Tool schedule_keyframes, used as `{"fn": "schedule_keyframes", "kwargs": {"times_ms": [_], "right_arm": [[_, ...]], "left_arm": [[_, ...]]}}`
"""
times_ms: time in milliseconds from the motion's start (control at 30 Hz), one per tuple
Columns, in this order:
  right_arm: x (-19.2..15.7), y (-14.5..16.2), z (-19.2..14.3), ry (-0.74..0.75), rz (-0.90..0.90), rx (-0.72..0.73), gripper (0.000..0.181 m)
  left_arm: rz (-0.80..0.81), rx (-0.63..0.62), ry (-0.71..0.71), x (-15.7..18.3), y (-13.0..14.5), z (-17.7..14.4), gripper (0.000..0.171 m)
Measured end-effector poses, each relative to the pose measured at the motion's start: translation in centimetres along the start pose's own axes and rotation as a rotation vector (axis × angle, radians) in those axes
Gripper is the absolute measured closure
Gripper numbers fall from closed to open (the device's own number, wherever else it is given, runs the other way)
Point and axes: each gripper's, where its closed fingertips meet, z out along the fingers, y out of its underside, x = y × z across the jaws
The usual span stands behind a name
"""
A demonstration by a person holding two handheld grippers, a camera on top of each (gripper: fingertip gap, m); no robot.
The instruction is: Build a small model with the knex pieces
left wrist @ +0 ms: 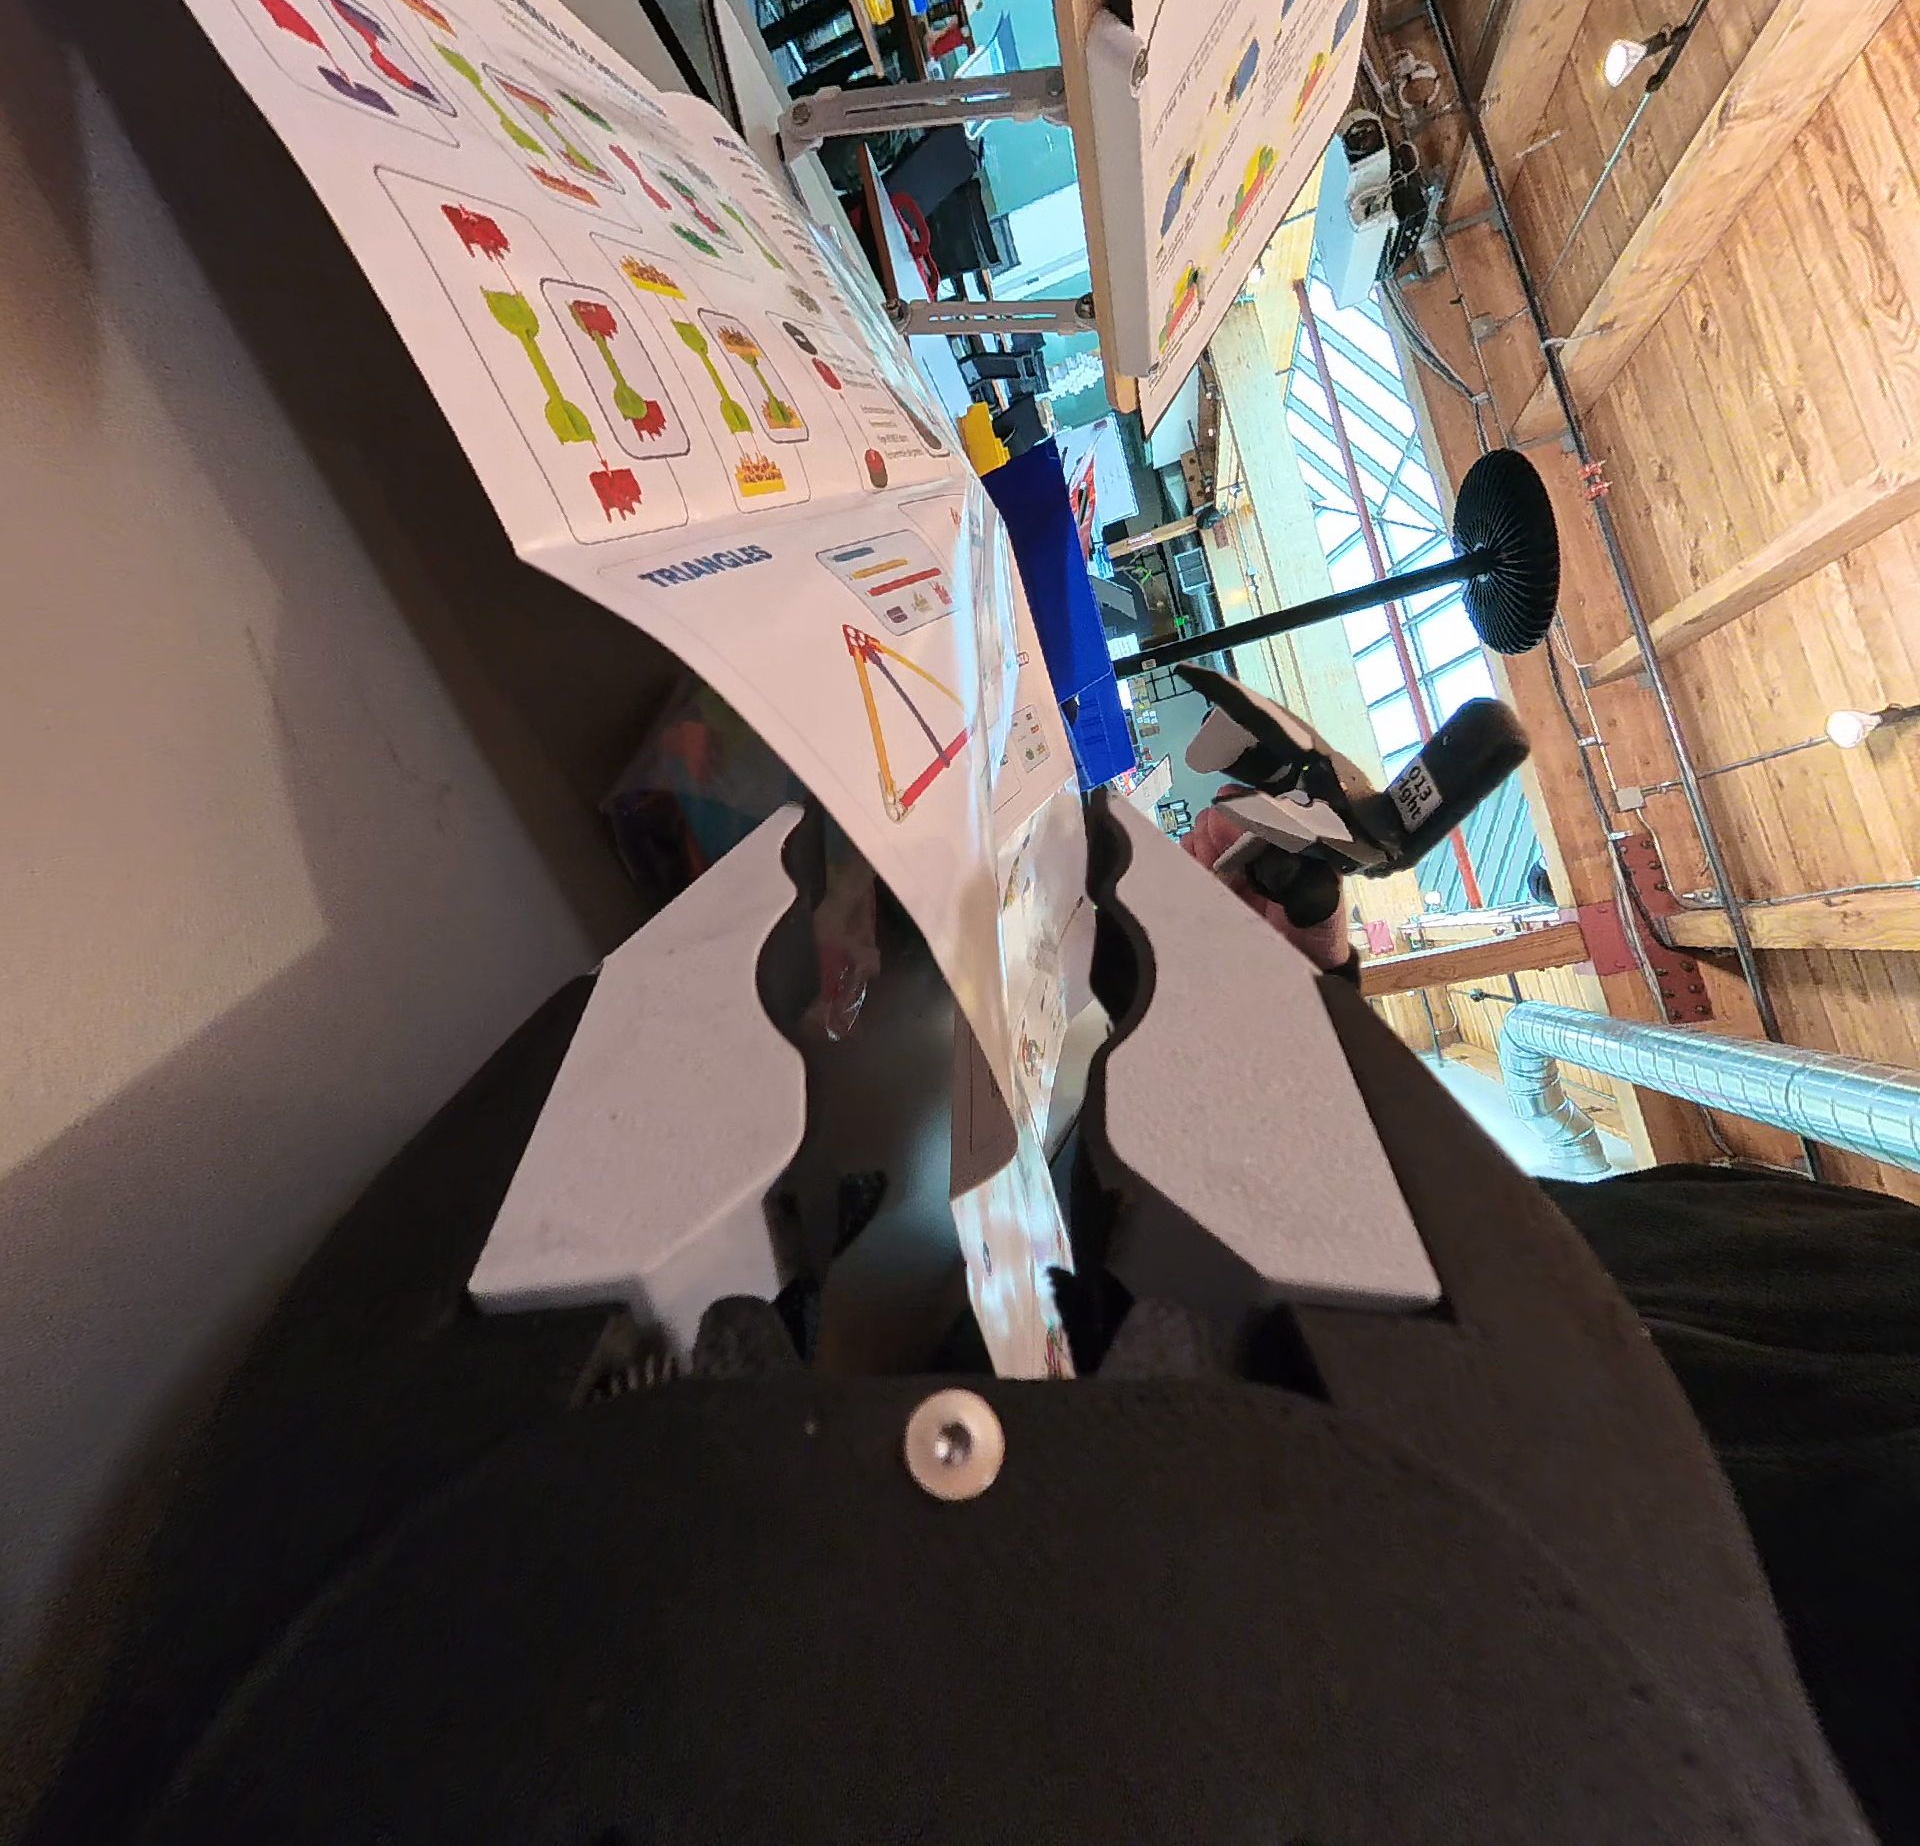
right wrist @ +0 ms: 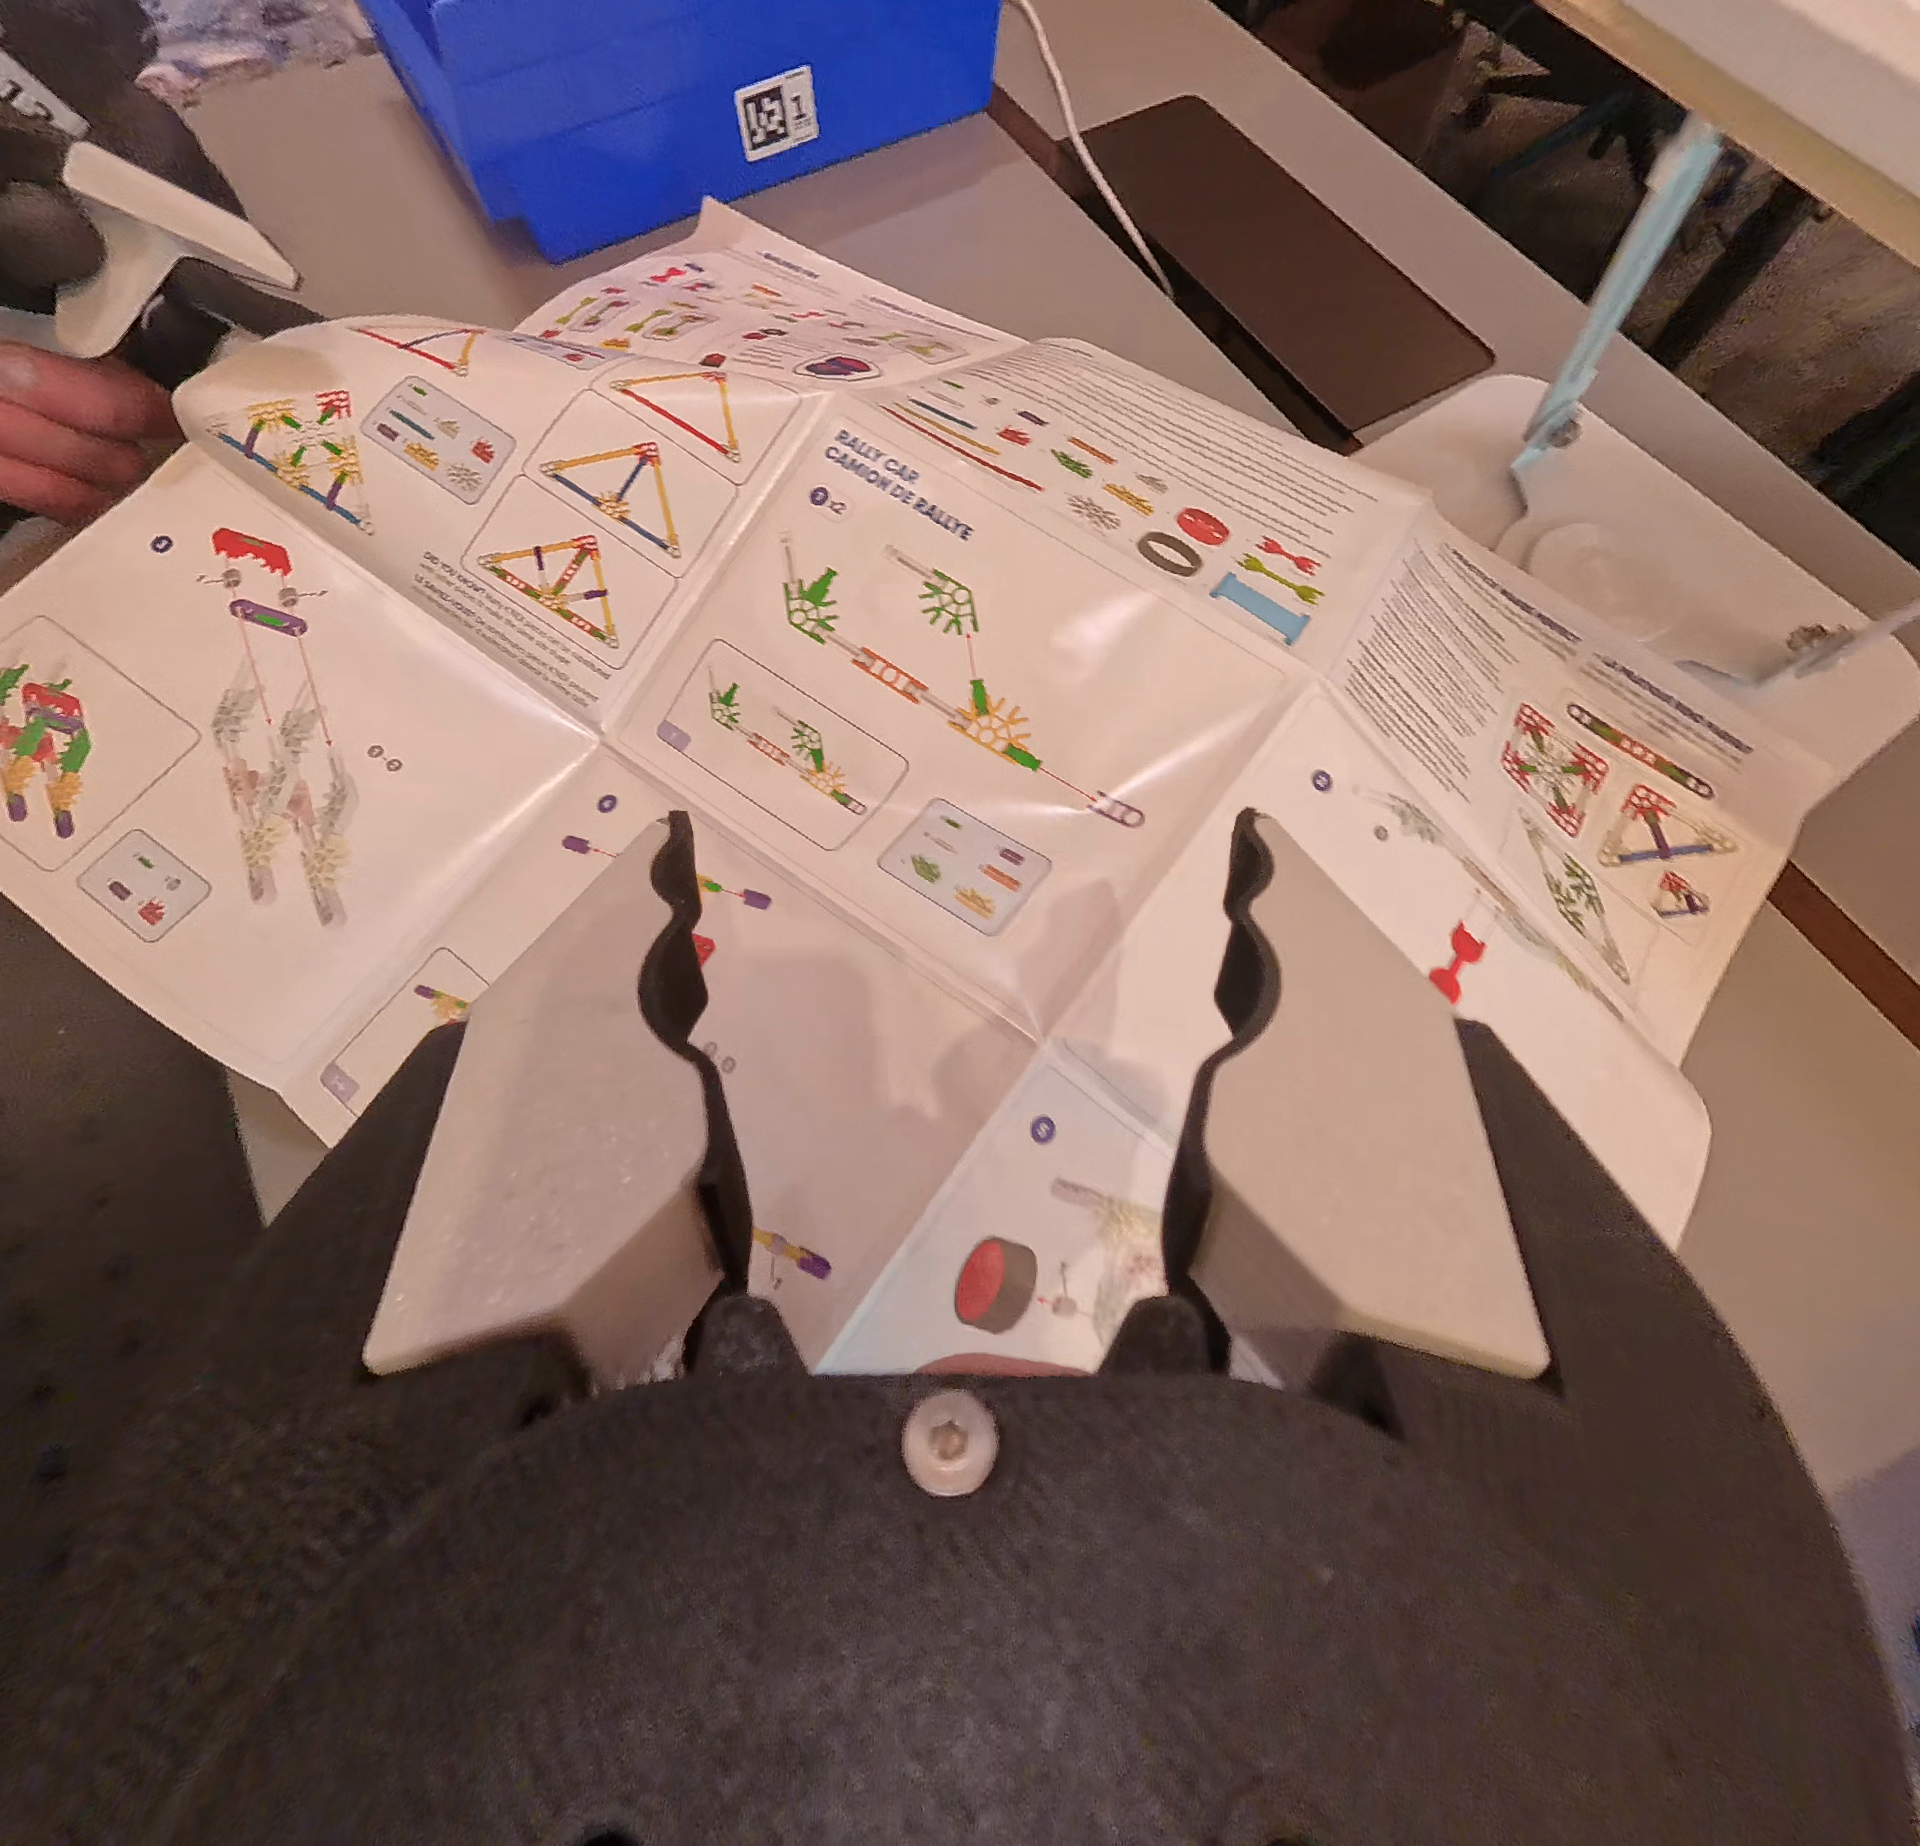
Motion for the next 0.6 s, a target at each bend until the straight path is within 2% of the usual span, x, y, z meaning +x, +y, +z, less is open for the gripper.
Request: {"fn": "schedule_keyframes", "kwargs": {"times_ms": [300,600], "right_arm": [[4.4,3.2,-3.4,0.096,0.112,0.011,0.082],[5.2,4.9,-5.3,0.124,0.148,0.023,0.082]], "left_arm": [[-0.004,0.01,0.007,0.2,-0.5,0.5,0.123],[-0.005,0.018,0.017,0.5,-1.2,1.2,0.123]]}}
